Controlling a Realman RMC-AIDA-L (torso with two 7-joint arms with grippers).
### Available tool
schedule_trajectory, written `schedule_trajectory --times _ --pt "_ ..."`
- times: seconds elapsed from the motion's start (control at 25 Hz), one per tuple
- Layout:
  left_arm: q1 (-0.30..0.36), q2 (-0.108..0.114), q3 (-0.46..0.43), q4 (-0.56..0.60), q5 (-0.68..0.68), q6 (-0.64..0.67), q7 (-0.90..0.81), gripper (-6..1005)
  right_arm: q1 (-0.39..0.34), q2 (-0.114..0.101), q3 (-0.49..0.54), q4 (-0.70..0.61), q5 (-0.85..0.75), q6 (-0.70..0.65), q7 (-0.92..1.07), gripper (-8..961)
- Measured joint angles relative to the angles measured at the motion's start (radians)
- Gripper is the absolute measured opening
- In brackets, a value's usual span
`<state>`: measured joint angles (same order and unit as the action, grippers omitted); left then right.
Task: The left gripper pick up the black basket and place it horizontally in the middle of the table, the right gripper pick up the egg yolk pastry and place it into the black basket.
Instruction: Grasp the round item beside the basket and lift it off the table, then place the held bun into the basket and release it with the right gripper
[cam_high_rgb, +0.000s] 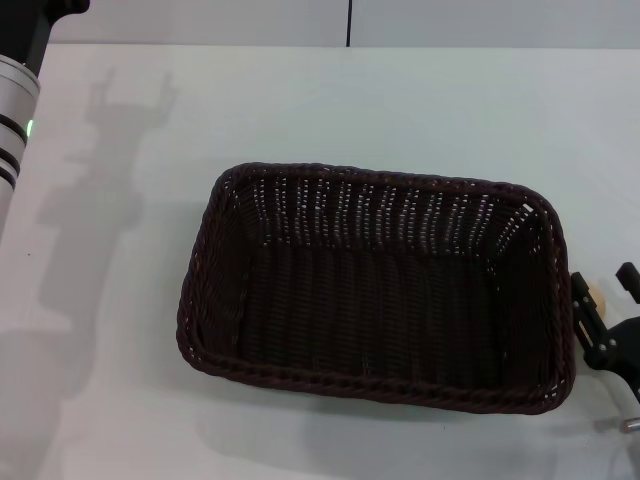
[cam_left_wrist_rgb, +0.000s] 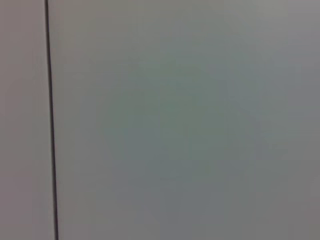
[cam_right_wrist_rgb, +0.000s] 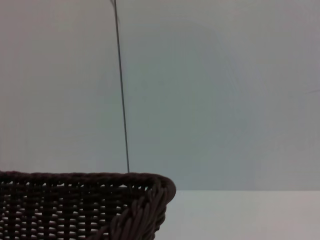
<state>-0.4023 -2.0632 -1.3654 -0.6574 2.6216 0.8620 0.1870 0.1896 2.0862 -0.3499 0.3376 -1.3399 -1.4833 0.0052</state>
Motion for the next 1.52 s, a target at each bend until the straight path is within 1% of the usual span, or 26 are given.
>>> schedule_trajectory --times 0.16,0.36,0.8,0.92,1.0,1.2,1.36,1.52 --pt "0.0 0.0 0.01 -0.001 0.0 0.0 0.0 810 0.009 -0.001 0.003 0.003 0.0 0.03 0.001 571" --pt "0.002 0.0 0.012 -0.005 0.0 0.001 0.0 810 0.014 -0.001 0.005 0.005 0.0 0.041 0.0 349" --pt "0.001 0.001 0.021 -0.006 0.0 0.003 -0.001 809 0.005 -0.003 0.011 0.005 0.008 0.025 -0.006 93" --pt "0.001 0.002 0.021 -0.006 0.0 0.003 -0.001 809 -0.01 -0.003 0.011 0.004 0.009 -0.029 -0.007 30" --pt "0.001 0.002 0.022 -0.006 0.0 0.003 -0.001 809 -0.024 -0.002 0.011 0.003 0.01 -0.085 -0.007 30" --pt "0.0 0.002 0.023 -0.005 0.0 0.003 -0.001 809 -0.06 -0.001 0.011 0.003 0.01 -0.277 -0.017 28" --pt "0.01 0.002 0.023 -0.013 0.0 0.009 -0.001 809 -0.07 0.0 -0.012 0.03 -0.012 -0.437 -0.102 27" --pt "0.021 0.001 0.019 -0.01 -0.001 0.01 -0.001 809 -0.073 -0.001 -0.019 0.053 -0.042 -0.531 -0.149 26"
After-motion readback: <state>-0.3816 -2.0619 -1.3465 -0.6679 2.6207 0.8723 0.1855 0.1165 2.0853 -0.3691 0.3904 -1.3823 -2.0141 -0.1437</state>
